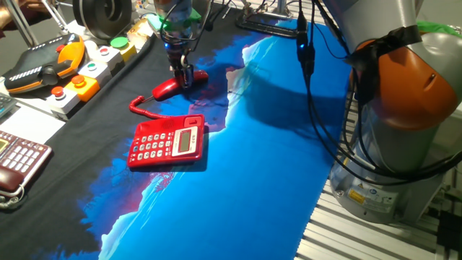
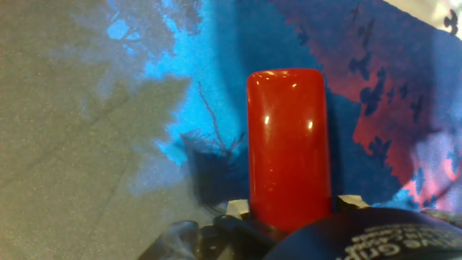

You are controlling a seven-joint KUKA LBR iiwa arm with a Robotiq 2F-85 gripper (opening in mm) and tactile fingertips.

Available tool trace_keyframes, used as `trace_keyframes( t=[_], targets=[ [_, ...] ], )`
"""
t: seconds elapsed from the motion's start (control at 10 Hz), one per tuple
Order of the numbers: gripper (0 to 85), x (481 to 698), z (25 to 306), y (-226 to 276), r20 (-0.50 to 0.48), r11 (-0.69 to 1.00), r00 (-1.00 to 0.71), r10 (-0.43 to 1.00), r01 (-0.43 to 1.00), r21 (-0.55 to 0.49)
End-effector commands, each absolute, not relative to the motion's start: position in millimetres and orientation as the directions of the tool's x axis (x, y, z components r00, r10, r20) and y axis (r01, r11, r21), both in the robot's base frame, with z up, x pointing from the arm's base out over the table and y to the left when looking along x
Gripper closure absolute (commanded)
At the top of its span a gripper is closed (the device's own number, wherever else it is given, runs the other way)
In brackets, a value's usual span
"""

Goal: Place the handset of the telephone on the corresponding phone cradle

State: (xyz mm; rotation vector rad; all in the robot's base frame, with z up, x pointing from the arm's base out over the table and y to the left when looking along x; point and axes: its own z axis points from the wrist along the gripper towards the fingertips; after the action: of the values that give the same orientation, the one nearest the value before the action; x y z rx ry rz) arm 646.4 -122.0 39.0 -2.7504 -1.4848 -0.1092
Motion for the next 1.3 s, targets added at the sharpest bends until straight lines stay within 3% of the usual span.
trace_keyframes(
  t=[0.0, 0.2, 0.4, 0.7, 0.9, 1.2],
  targets=[
    [38.7, 646.4, 38.8, -122.0, 0.068, -0.545, 0.543, 0.837, 0.838, 0.022],
    [37.7, 646.3, 39.1, -122.0, 0.067, -0.541, 0.539, 0.84, 0.841, 0.021],
    [51.7, 645.8, 41.3, -122.2, 0.067, -0.535, 0.532, 0.844, 0.844, 0.029],
    [65.0, 644.4, 52.3, -121.1, 0.076, -0.531, 0.528, 0.846, 0.847, 0.025],
    [83.3, 641.6, 62.7, -120.2, 0.079, -0.512, 0.509, 0.857, 0.859, 0.025],
    [84.3, 636.2, 78.7, -119.4, 0.069, -0.461, 0.457, 0.887, 0.887, 0.042]
  ],
)
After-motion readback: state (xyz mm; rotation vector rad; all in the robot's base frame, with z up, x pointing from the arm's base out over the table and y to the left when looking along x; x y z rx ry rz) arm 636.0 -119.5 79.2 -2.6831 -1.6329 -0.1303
